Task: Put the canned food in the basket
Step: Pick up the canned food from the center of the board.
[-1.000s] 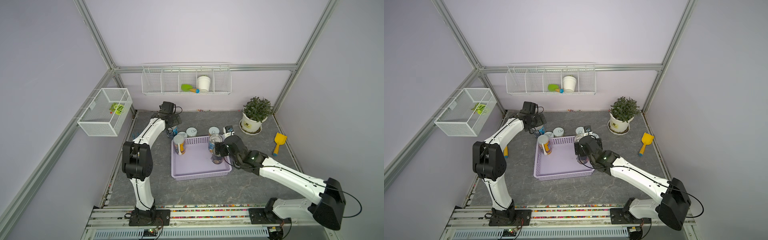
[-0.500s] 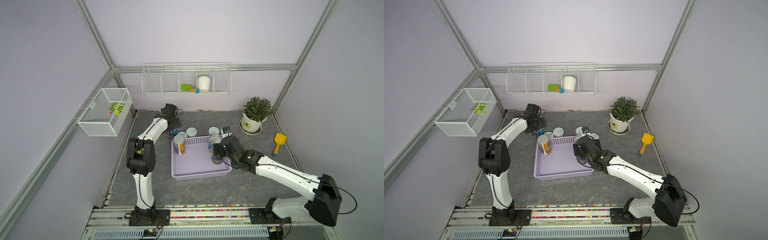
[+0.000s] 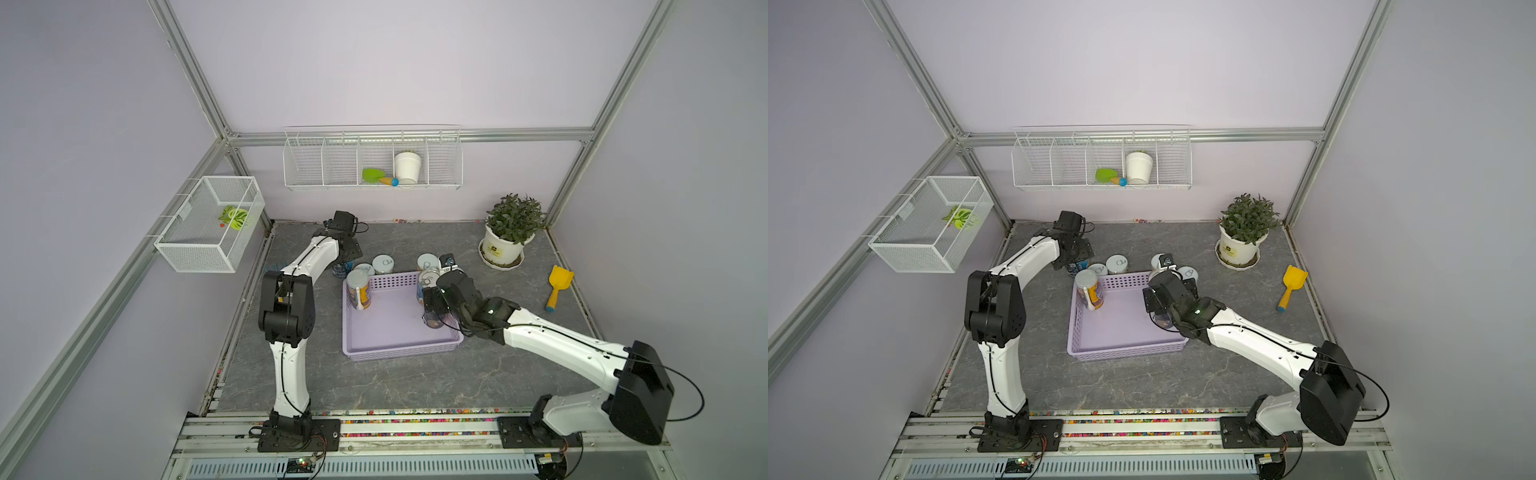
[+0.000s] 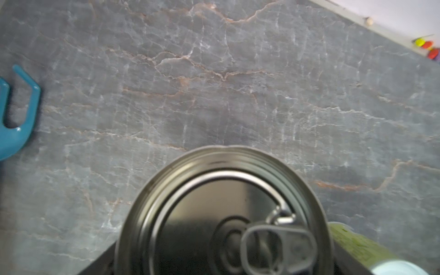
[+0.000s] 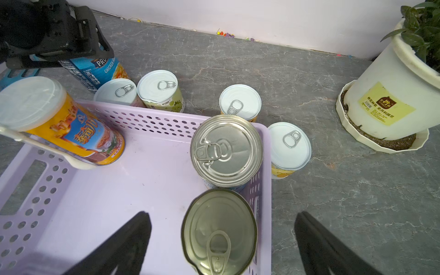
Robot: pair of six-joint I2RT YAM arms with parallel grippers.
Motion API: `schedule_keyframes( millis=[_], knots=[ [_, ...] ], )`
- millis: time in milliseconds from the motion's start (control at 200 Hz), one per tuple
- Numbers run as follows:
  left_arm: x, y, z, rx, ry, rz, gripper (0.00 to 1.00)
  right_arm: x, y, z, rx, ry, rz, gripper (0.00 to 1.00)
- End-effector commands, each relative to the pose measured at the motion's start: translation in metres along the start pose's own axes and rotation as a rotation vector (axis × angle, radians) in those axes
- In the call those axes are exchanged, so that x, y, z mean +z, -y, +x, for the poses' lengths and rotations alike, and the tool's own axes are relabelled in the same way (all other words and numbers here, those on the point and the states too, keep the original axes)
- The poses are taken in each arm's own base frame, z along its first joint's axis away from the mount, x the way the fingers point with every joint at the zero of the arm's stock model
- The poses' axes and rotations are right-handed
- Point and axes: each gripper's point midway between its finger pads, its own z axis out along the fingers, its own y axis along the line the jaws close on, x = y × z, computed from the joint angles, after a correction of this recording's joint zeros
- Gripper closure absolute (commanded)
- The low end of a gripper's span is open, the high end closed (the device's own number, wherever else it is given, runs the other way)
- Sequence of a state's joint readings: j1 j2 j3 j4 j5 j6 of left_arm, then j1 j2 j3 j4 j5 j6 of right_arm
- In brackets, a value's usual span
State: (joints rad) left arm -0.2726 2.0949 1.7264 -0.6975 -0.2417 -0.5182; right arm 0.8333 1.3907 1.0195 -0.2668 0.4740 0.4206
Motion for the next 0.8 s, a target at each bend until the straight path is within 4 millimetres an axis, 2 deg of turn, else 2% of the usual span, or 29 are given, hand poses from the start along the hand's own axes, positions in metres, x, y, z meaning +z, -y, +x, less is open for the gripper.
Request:
schedule_keyframes(
  millis=[0, 195, 305, 535, 795],
  knots=[
    [-0.008, -0.010, -0.015, -0.013, 0.043, -0.051, 0.26, -0.001, -0.002, -0.005, -0.008, 0.002, -0.007, 0.02],
    [-0.011, -0.011, -0.017, -0.004, 0.050, -0.059, 0.39, 0.000, -0.004, -0.005, -0.010, -0.002, -0.010, 0.02],
    [-0.019, -0.015, -0.019, -0.015, 0.061, -0.069, 0.41, 0.001, -0.004, -0.005, -0.011, -0.004, -0.009, 0.02],
    [-0.078, -0.029, -0.032, -0.054, 0.173, -0.046, 0.41, 0.003, -0.006, -0.006, -0.011, -0.006, -0.012, 0.02],
    [-0.118, -0.043, -0.032, -0.087, 0.240, -0.042, 0.41, 0.005, -0.008, -0.005, -0.013, -0.014, -0.017, 0.02]
  ],
)
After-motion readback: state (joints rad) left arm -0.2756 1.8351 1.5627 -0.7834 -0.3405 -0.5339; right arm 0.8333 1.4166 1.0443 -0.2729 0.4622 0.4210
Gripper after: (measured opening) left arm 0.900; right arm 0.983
